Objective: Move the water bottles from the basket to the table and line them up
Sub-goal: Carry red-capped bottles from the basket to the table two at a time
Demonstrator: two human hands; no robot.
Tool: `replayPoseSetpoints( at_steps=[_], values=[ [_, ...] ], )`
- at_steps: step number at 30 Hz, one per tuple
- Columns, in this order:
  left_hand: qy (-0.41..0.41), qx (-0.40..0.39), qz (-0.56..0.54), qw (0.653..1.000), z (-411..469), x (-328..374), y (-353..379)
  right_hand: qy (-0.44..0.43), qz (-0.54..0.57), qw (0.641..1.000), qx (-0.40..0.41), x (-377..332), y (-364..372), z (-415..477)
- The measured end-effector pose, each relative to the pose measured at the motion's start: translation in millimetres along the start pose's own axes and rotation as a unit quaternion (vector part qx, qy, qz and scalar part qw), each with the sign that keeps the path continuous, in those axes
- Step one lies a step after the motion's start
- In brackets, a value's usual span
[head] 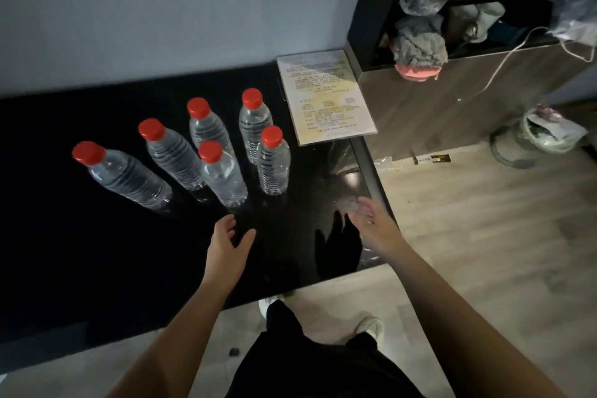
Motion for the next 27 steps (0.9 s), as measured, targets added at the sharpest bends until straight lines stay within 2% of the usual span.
replayPoseSetpoints(
  at_steps=[7,13,19,27],
  values=[
    [0.061,-0.073,0.073,0.993,-18,44,82,0.016,0.072,0.993,0.092,69,-89,-29],
    [0.096,-0.106,0.063,0.988,-68,84,192,0.038,0.115,0.980,0.159,167,-200,-68],
    [0.097,-0.122,0.048,0.987,-128,105,320,0.081,0.169,0.950,0.248,269,-298,-109],
    [0.196,-0.178,0.071,0.962,-160,168,416,0.108,0.249,0.907,0.322,341,-379,-147]
  ],
)
Point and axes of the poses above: each hand's wrist, its own z-axis towards the middle knuckle, its own y-axis out of the palm, x = y × z, the point moved 3 cm from there along z, towards the middle knuckle, and after that the axes turned 2 degrees about y, right-handed, at the moved point
